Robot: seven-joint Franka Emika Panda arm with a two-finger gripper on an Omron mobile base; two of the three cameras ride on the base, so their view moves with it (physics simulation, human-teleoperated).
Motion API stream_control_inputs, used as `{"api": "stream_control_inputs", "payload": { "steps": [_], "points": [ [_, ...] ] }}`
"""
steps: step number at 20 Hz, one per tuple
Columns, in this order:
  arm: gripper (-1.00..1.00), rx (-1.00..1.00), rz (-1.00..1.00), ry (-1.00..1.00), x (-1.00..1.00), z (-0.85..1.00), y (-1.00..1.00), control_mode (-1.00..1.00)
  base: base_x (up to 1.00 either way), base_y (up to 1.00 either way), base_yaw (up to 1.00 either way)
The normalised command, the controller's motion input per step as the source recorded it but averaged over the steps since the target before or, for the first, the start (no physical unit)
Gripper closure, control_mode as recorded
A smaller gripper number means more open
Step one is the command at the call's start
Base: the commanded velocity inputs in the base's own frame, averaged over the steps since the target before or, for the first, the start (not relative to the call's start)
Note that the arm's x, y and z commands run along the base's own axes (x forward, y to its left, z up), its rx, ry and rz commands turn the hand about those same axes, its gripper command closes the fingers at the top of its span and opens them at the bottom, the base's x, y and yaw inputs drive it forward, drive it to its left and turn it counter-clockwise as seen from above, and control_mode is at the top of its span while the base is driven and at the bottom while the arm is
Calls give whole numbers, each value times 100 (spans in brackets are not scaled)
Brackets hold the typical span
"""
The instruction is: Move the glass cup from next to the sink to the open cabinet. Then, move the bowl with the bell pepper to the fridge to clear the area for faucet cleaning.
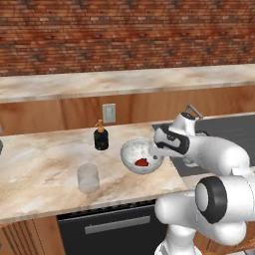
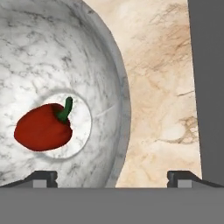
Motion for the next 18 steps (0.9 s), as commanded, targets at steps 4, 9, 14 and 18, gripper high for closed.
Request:
{"api": "stream_control_inputs", "payload": {
  "steps": [4,9,14,18],
  "points": [
    [100,4,0,0,2,-25,0,-100,0,0,0],
    [100,0,0,-3,-7,1,0,-100,0,0,0],
    [100,0,-10,-16,-33,71,0,-100,0,0,0],
    [100,4,-21,-10,-41,100,-1,-100,0,0,0]
  ]
}}
